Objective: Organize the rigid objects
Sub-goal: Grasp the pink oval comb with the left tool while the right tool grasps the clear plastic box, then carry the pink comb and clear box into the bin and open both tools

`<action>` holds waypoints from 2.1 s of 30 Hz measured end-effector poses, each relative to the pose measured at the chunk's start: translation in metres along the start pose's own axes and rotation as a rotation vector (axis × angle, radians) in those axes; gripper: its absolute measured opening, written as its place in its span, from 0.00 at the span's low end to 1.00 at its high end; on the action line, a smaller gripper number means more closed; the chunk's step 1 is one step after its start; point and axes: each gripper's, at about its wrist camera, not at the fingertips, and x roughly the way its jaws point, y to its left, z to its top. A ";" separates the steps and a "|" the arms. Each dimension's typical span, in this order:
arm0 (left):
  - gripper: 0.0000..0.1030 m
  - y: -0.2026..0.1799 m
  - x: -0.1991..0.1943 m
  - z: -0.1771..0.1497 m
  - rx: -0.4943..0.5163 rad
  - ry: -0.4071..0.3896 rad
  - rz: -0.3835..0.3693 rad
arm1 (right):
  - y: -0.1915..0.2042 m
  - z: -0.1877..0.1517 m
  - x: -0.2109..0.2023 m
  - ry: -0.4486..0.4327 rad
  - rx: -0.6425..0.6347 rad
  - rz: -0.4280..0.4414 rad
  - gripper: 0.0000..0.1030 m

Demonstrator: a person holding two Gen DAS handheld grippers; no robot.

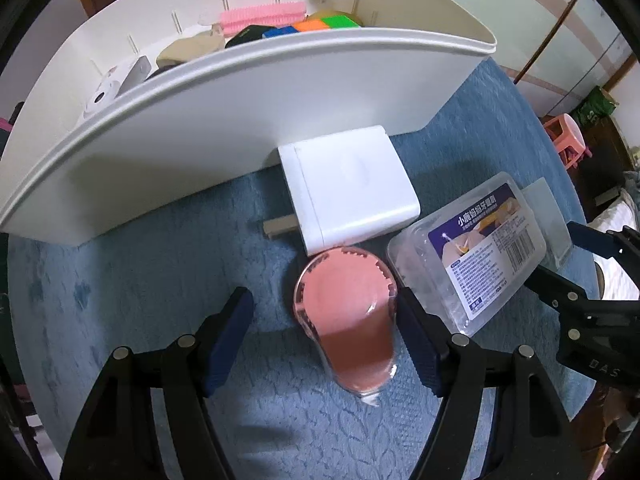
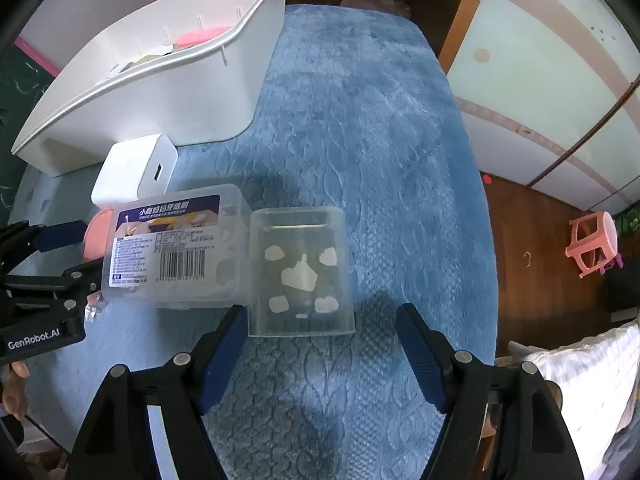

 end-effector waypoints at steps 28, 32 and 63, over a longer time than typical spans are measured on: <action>0.52 0.037 -0.090 -0.021 0.021 -0.124 0.000 | 0.008 -0.019 -0.074 -0.115 0.065 0.102 0.48; 0.52 0.061 -0.138 -0.003 -0.002 -0.187 0.008 | 0.020 -0.006 -0.121 -0.194 0.067 0.144 0.48; 0.52 0.147 -0.143 0.154 -0.128 -0.263 0.139 | 0.070 0.235 -0.174 -0.340 -0.010 0.208 0.48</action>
